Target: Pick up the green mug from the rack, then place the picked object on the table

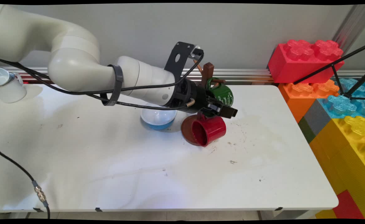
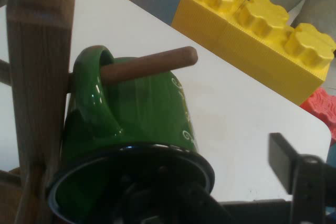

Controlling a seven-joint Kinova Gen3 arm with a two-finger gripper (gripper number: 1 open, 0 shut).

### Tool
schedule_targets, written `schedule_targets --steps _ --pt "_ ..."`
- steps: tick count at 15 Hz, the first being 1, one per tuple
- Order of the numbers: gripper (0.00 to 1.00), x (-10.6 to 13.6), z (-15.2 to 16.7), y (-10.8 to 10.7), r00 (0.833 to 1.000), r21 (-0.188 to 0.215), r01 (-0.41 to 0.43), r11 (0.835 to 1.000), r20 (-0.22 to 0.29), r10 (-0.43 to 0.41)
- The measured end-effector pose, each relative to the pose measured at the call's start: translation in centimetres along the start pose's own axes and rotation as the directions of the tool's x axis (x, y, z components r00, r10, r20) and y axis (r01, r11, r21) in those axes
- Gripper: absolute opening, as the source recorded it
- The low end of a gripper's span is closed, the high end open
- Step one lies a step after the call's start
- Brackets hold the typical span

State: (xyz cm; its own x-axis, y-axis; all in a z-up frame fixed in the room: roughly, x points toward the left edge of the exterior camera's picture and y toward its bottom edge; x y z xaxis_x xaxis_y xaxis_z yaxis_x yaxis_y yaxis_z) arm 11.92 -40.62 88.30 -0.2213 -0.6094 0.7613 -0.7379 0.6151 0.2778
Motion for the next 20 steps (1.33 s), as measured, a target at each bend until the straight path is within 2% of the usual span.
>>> schedule_targets --steps 12,20 --pt "0.00 -0.4 -1.1 -0.4 1.000 0.021 0.029 0.999 0.004 -0.029" --pt "0.00 -0.1 -2.2 0.2 0.999 -0.001 0.051 0.999 -0.004 -0.051"
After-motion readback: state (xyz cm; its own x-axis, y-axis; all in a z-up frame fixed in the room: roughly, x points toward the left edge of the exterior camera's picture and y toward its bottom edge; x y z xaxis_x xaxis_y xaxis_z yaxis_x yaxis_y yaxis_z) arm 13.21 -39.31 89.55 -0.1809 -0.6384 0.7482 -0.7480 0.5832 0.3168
